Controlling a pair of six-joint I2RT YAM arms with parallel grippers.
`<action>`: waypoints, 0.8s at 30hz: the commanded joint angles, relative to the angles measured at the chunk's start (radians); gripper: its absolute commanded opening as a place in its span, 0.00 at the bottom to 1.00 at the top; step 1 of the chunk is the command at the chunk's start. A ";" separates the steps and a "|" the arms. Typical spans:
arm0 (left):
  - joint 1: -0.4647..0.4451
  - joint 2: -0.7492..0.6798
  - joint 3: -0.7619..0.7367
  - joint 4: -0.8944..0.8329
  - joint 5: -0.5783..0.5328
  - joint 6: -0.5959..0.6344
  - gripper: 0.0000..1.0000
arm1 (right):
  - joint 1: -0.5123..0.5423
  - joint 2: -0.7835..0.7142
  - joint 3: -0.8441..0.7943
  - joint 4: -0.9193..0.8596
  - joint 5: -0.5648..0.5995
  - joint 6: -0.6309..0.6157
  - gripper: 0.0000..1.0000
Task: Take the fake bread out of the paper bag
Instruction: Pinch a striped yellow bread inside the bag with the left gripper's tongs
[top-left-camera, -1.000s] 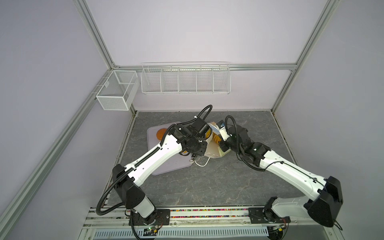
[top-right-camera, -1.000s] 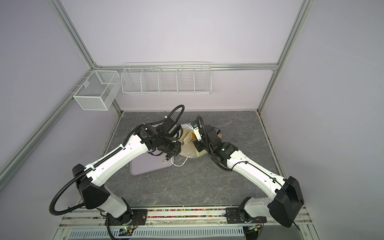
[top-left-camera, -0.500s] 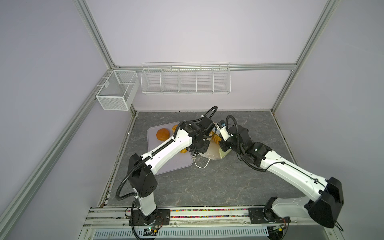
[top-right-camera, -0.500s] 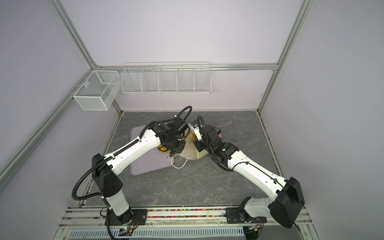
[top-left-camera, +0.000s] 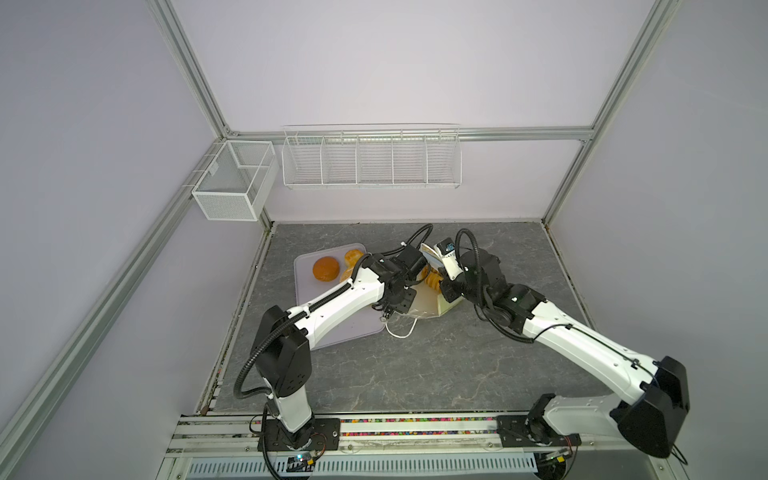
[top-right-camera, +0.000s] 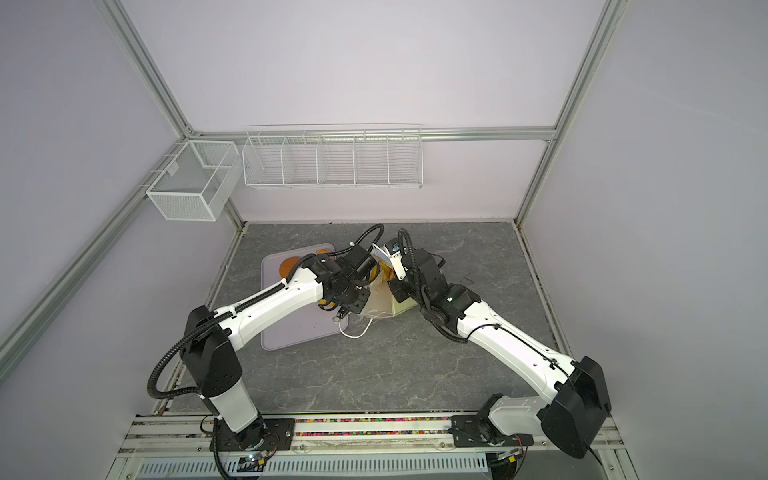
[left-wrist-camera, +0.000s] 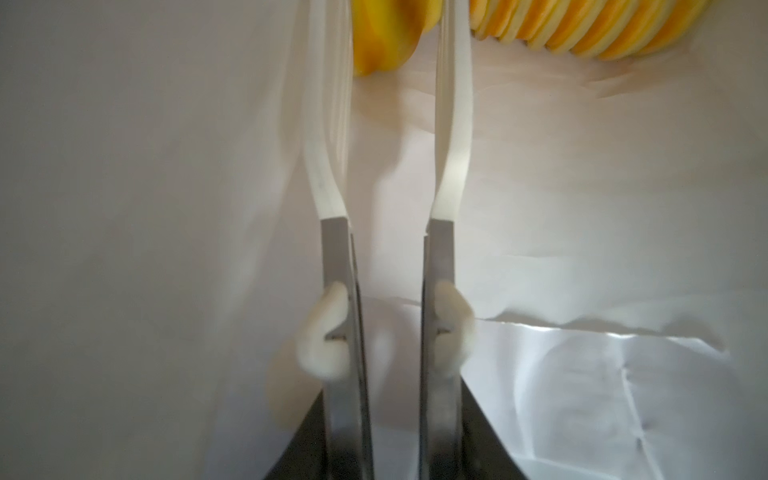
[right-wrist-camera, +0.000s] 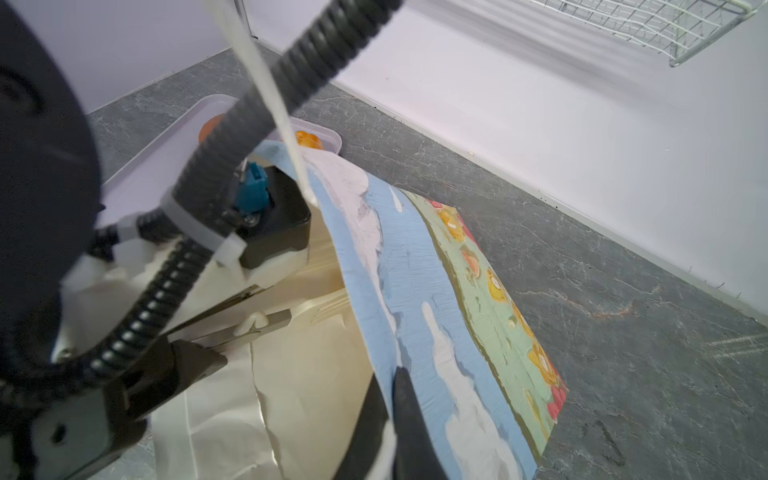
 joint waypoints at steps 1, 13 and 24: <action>0.004 -0.024 -0.002 0.034 -0.040 0.033 0.37 | -0.004 -0.028 0.019 0.066 -0.037 0.031 0.07; 0.004 0.037 0.031 0.022 -0.073 0.073 0.39 | -0.005 -0.031 0.005 0.078 -0.116 0.003 0.06; 0.004 0.082 0.060 0.009 -0.152 0.076 0.41 | -0.004 -0.033 0.001 0.068 -0.129 -0.003 0.07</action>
